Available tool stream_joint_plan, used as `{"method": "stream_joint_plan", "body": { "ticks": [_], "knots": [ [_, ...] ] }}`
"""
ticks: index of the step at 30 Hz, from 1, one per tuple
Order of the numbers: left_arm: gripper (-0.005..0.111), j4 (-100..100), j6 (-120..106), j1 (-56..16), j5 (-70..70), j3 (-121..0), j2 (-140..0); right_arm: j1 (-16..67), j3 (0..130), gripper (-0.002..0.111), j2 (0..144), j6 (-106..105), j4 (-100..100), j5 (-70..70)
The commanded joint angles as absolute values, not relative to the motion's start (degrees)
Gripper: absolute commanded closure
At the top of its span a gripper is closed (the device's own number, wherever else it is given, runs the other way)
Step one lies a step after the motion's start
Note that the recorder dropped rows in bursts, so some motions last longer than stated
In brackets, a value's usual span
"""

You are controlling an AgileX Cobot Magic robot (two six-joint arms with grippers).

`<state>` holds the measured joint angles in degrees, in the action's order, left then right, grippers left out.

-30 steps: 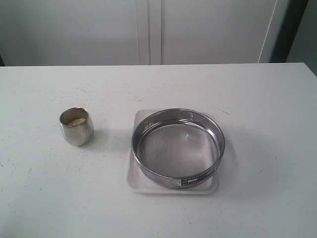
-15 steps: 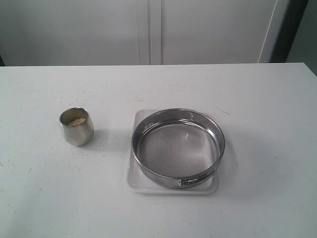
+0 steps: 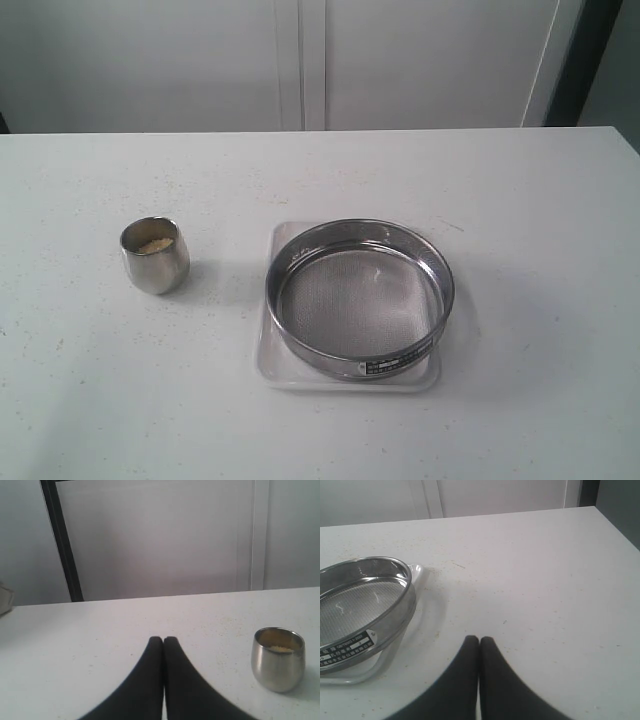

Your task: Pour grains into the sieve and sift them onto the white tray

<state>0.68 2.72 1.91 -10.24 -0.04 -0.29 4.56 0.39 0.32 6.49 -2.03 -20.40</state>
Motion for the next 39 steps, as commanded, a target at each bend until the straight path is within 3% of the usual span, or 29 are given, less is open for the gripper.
{"method": "stream_joint_plan", "body": {
  "ticks": [1, 22, 39],
  "knots": [
    [0.107, 0.42, 2.74, 1.88, -12.34, 0.00, 0.00, 4.68, 0.00, 0.108, 0.00, 6.63, -1.65, -19.65],
    [0.107, 0.42, 2.74, 1.88, -25.25, 0.00, 0.00, 4.68, 0.00, 0.108, 0.00, 6.63, -1.65, -19.65],
    [0.107, 0.42, 2.74, 1.88, -24.34, -3.65, -5.71, 4.68, 0.00, 0.108, 0.00, 6.63, -1.65, -19.65]
  ]
}}
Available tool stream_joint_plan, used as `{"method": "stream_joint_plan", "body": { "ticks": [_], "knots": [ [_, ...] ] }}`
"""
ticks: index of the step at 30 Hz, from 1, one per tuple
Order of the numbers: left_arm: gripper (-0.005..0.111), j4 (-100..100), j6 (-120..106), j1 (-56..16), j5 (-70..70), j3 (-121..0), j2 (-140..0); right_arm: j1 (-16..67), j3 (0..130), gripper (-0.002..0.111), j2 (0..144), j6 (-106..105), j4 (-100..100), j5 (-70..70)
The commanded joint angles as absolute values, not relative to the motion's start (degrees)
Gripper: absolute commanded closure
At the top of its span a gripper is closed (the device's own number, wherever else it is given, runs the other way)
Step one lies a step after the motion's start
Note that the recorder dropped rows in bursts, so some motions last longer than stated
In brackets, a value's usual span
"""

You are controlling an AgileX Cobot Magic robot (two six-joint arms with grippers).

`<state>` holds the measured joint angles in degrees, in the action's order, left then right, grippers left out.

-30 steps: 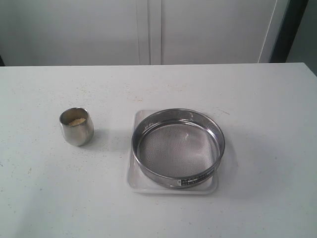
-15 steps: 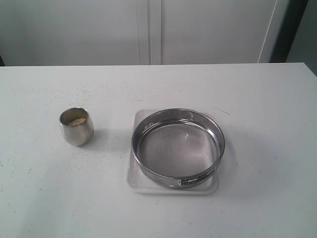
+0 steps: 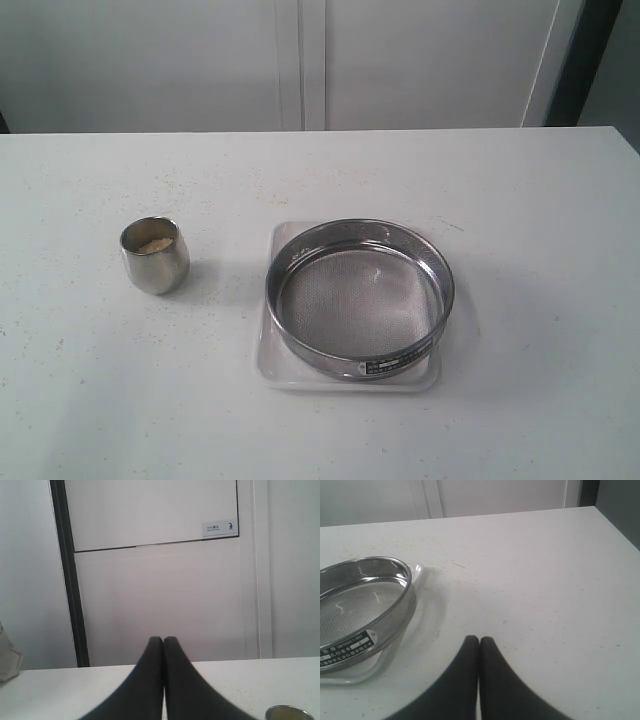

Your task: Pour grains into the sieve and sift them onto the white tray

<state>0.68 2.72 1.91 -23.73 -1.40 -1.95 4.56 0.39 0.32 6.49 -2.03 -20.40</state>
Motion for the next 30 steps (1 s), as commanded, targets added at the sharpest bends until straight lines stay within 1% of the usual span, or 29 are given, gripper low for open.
{"method": "stream_joint_plan", "body": {
  "ticks": [1, 6, 9, 14, 18, 22, 27, 30],
  "knots": [
    [0.107, 0.42, 2.74, 1.88, -24.34, -4.25, -6.94, 4.68, 0.00, 0.108, 0.00, 6.63, -1.65, -19.65],
    [0.107, 0.42, 2.74, 1.88, -24.52, -8.13, -15.87, 4.68, 0.00, 0.108, 0.00, 6.63, -1.65, -19.65],
    [0.107, 0.42, 2.91, 1.88, -27.21, -9.42, -21.51, 4.68, 0.00, 0.108, 0.00, 6.63, -1.65, -19.65],
    [0.107, 0.42, 2.99, 1.88, -33.26, -9.81, -29.20, 4.68, 0.00, 0.108, 0.00, 6.63, -1.65, -19.65],
    [0.107, 0.42, 3.21, 1.88, -33.19, -9.81, -36.90, 4.68, 0.00, 0.108, 0.00, 6.63, -1.65, -19.65],
    [0.107, 1.01, 9.20, 1.88, -36.62, -9.81, -44.45, 4.68, 0.00, 0.108, 0.00, 6.63, -1.65, -19.65],
    [0.107, 13.37, 14.11, 1.88, -43.19, -9.81, -53.77, 4.68, 0.00, 0.108, 0.00, 6.63, -1.65, -19.65],
    [0.107, 16.95, 14.65, 1.88, -46.87, -9.81, -58.33, 4.68, 0.00, 0.108, 0.00, 6.63, -1.65, -19.65]
  ]
}}
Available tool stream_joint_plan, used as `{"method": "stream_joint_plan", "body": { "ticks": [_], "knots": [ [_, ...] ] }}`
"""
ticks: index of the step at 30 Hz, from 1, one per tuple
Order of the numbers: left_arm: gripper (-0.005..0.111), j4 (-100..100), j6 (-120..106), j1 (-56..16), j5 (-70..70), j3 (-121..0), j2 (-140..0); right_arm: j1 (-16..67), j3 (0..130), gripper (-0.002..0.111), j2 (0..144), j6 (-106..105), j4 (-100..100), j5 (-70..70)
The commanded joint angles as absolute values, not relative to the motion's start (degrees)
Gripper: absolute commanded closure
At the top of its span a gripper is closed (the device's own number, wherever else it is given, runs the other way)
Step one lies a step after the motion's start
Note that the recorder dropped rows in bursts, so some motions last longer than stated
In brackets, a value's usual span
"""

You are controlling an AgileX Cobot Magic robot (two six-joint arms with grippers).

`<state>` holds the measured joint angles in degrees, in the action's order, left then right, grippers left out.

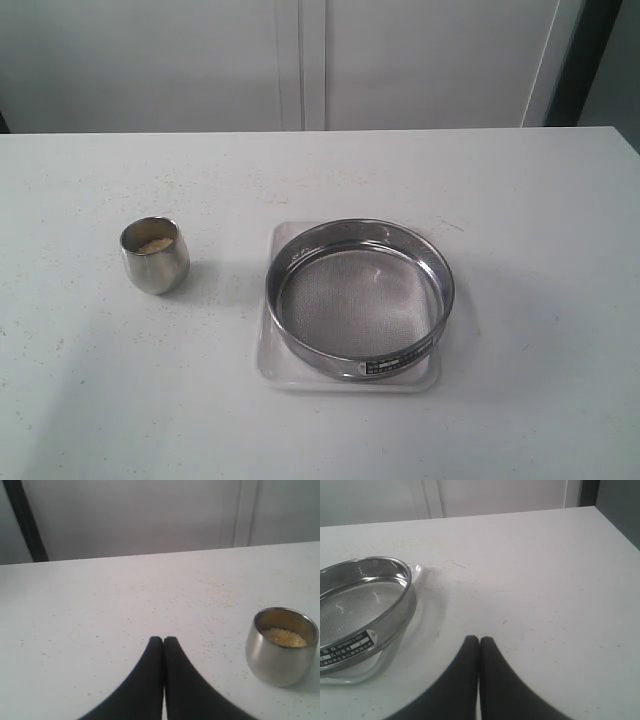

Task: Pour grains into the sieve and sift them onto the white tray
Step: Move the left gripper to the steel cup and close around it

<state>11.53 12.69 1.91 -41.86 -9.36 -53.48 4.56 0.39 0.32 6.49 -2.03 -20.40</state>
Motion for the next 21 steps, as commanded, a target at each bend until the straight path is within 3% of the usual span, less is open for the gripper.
{"method": "stream_joint_plan", "body": {
  "ticks": [1, 9, 21],
  "knots": [
    [0.107, 17.31, 14.78, 1.88, -48.31, -9.81, -60.19, 4.68, 0.00, 0.108, 0.00, 6.63, -1.65, -19.65],
    [0.107, 23.10, 14.78, 1.88, -66.41, -10.17, -79.97, 4.68, 0.00, 0.108, 0.00, 6.63, -1.65, -19.65],
    [0.107, 33.91, 13.31, 1.88, -69.96, -17.31, -99.34, 4.68, 0.00, 0.108, 0.00, 7.66, -1.65, -19.65]
  ]
}}
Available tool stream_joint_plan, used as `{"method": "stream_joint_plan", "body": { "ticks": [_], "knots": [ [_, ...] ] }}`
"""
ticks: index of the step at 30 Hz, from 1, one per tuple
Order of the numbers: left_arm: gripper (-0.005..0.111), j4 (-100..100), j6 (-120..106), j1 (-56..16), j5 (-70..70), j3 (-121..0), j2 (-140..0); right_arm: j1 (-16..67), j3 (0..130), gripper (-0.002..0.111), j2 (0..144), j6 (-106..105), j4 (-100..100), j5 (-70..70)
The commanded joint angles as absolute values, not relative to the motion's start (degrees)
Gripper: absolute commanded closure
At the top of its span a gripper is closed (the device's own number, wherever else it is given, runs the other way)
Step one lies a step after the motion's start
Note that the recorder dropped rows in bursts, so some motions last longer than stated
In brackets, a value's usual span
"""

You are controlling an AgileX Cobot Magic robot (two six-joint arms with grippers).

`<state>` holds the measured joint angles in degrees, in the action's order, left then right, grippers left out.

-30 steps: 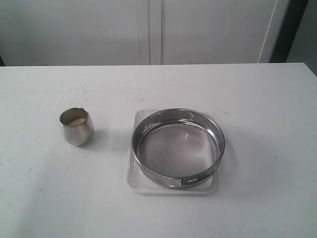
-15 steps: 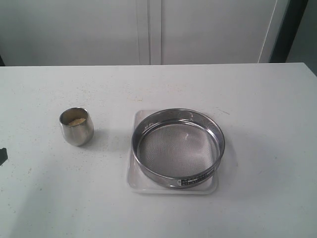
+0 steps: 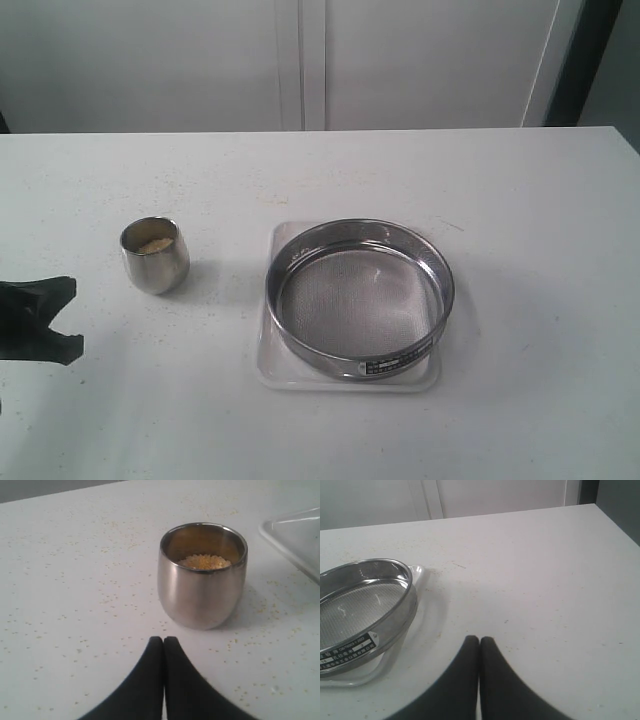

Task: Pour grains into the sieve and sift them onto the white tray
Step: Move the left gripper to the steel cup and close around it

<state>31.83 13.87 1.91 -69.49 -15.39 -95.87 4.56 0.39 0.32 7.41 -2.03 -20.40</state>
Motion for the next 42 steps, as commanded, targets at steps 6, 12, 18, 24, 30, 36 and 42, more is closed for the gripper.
{"method": "stream_joint_plan", "body": {
  "ticks": [6, 12, 18, 24, 30, 36, 42],
  "knots": [
    [0.107, 36.64, 13.31, 1.88, -69.96, -20.89, -104.21, 4.68, 0.00, 0.108, 0.00, 7.66, -1.65, -19.65],
    [0.107, 39.14, 17.76, 1.88, -69.96, -23.58, -105.42, 4.68, 0.00, 0.108, 0.00, 7.66, -1.65, -19.65],
    [0.095, 41.08, 17.76, 1.88, -69.96, -24.12, -105.42, 4.68, 0.00, 0.108, 0.00, 7.66, -1.65, -19.65],
    [0.033, 41.19, 17.88, 1.88, -69.96, -24.12, -105.42, 4.68, 0.00, 0.108, 0.00, 7.66, -1.65, -19.65],
    [0.002, 41.19, 18.26, 1.88, -69.96, -24.12, -105.42, 4.68, 0.00, 0.108, 0.00, 7.66, -1.65, -19.65],
    [0.002, 41.56, 18.26, 1.36, -69.96, -25.18, -105.42, 4.68, 0.00, 0.108, 0.00, 7.66, -1.65, -19.65],
    [0.002, 41.64, 18.22, -0.83, -69.10, -29.31, -105.54, 4.68, 0.00, 0.108, 0.00, 7.66, -1.65, -19.65]
  ]
}}
